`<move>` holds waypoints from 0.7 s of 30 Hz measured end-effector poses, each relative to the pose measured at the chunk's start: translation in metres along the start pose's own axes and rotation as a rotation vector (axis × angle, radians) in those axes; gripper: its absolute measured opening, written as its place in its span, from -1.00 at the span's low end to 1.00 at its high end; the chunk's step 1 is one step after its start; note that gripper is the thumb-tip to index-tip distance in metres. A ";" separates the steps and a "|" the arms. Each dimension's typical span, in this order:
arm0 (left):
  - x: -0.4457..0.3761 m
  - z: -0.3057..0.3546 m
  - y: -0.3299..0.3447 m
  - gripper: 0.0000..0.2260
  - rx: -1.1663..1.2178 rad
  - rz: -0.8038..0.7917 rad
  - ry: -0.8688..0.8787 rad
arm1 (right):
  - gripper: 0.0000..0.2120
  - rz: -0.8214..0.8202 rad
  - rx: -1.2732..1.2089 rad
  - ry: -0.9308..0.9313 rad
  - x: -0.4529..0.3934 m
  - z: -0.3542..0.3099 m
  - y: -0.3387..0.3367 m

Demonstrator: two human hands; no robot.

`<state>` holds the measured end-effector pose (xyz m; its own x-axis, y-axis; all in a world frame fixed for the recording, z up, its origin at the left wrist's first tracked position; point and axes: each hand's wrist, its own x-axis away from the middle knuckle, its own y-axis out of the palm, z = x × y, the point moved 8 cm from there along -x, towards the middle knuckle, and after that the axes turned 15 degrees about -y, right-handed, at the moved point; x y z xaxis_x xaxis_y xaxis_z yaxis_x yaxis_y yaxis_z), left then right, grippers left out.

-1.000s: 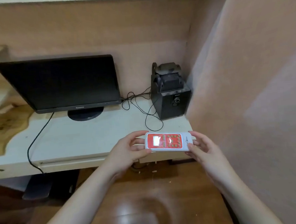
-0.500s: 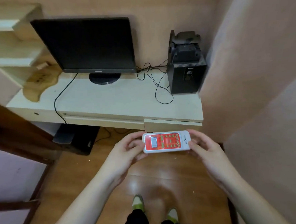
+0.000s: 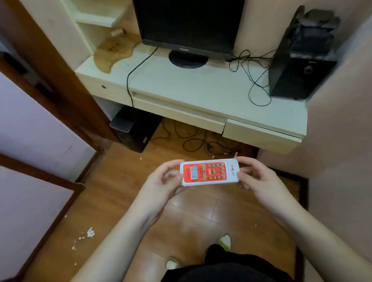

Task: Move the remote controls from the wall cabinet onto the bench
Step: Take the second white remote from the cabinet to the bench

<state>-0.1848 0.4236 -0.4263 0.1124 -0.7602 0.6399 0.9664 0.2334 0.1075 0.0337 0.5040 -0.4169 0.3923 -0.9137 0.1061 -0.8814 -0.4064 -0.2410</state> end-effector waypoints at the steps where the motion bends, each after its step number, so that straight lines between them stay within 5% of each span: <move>1: 0.010 -0.010 -0.015 -0.73 0.023 0.028 -0.013 | -0.70 -0.024 0.010 -0.004 0.005 -0.004 0.016; 12: 0.129 -0.116 -0.160 -0.74 0.313 0.343 -0.060 | -0.70 -0.451 0.117 -0.078 0.040 -0.022 0.199; 21: 0.199 -0.173 -0.202 -0.75 0.534 0.642 -0.061 | -0.67 -0.790 0.180 -0.184 0.043 -0.035 0.304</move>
<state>-0.3178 0.1204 -0.4528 0.5760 -0.3514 0.7381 0.4777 0.8774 0.0449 -0.2263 0.3408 -0.4514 0.9285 -0.3384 0.1527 -0.2790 -0.9074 -0.3143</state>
